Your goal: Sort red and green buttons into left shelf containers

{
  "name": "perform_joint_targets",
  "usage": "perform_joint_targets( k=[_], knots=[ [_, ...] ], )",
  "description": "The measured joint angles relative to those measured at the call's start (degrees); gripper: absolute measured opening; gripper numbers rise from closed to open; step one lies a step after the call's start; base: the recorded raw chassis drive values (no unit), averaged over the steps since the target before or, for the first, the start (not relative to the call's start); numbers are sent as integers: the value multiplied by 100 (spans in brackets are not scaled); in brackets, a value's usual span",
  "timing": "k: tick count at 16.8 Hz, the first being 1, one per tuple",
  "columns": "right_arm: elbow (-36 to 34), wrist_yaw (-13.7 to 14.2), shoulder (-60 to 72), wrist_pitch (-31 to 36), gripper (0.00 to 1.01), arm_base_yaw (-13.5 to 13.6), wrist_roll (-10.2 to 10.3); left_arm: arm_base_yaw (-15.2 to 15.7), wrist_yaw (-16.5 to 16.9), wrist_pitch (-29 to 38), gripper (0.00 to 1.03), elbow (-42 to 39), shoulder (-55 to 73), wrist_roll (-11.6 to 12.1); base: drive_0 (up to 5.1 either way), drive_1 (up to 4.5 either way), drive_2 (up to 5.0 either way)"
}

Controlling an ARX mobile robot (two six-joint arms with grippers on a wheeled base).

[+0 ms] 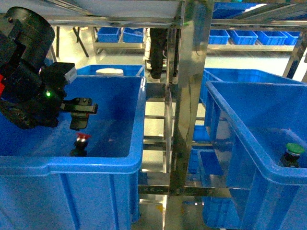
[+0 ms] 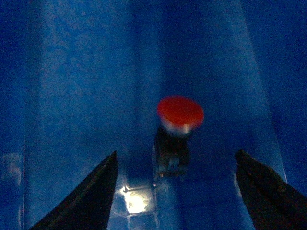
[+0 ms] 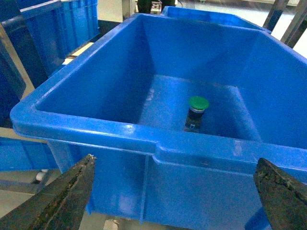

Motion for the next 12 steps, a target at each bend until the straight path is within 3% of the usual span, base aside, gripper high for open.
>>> perform_joint_targets(
  k=[2,8,12],
  knots=[
    [0,0,0,0,98,0,0,-13,-9,168,97,-337,-249,-2,0,0,0],
    [0,0,0,0,98,2,0,66,258,608,98,-1805,-2081,-184,0,0,0],
    [0,0,0,-2,98,0,2,-96,39,817,98,-2763,-3158,-221,0,0,0]
  ],
)
